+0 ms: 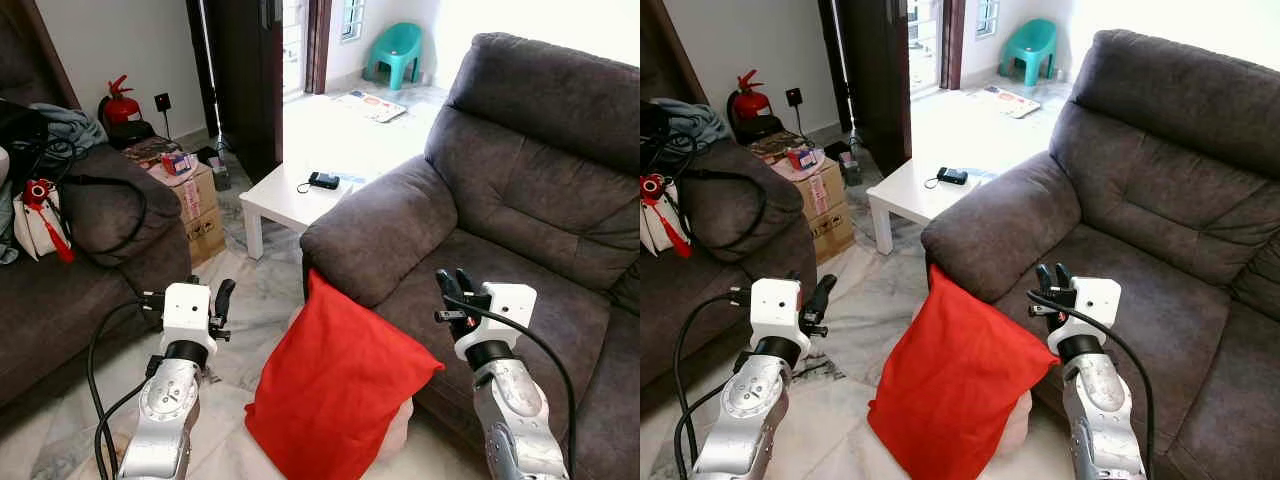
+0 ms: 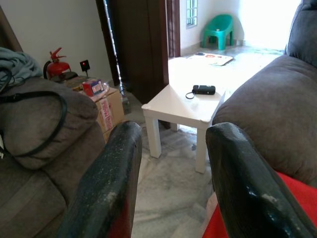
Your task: Move the pillow to the sofa from floor
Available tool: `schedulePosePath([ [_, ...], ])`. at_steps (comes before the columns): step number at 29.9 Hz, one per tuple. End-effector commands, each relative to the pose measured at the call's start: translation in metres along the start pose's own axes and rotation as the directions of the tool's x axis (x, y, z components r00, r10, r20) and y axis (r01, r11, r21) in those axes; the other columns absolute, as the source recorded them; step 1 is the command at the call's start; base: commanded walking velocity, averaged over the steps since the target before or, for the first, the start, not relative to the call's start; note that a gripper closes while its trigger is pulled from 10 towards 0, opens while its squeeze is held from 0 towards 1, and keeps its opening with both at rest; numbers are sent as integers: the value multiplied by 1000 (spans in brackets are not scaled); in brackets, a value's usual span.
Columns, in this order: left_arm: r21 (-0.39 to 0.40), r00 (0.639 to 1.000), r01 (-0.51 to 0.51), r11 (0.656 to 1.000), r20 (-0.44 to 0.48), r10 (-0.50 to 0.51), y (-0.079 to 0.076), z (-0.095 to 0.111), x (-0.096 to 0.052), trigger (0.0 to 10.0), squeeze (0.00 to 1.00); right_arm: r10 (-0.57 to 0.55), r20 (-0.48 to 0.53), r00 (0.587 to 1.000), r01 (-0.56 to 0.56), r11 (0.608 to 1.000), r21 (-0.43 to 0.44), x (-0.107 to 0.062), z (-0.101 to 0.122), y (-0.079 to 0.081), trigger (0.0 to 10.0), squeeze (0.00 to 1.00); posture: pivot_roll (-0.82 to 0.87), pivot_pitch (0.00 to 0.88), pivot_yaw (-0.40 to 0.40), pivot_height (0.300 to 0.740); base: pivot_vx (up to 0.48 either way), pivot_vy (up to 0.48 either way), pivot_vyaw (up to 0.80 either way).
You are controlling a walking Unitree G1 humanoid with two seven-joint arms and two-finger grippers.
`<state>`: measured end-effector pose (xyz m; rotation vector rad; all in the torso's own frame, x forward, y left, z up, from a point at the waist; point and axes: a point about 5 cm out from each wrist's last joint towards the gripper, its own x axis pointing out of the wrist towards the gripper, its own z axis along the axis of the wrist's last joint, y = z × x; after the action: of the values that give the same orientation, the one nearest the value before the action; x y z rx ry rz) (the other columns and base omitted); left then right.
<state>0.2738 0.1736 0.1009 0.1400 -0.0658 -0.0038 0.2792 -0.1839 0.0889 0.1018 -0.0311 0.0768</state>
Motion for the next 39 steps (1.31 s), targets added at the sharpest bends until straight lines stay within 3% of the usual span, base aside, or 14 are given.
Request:
schedulePosePath([
  [1, -2, 1000, -2, 1000, -18, 2, 0, -4, -2, 10000, 0, -2, -3, 1000, 2, 1000, -3, -1, 0, -1, 10000, 0, 39, 0, -83, 740, 0, 0, 0],
  [10, -1, 1000, 2, 1000, -22, -2, 0, -6, -3, 10000, 0, 3, -1, 1000, -3, 1000, 7, -1, -1, 2, 10000, 0, 33, 0, -78, 740, 0, 0, 800],
  [27, -1, 1000, -5, 1000, -15, 5, 2, -6, -3, 10000, 0, 2, -18, 1000, -2, 999, 34, -2, -6, 4, 10000, 0, 36, 0, -77, 740, 0, 0, 0],
  [39, -3, 1000, -13, 1000, -24, 13, 2, -7, -4, 10000, 0, 21, -11, 1000, -21, 1000, -3, -3, -3, 5, 10000, 0, 35, 0, -82, 740, 0, 0, 180],
])
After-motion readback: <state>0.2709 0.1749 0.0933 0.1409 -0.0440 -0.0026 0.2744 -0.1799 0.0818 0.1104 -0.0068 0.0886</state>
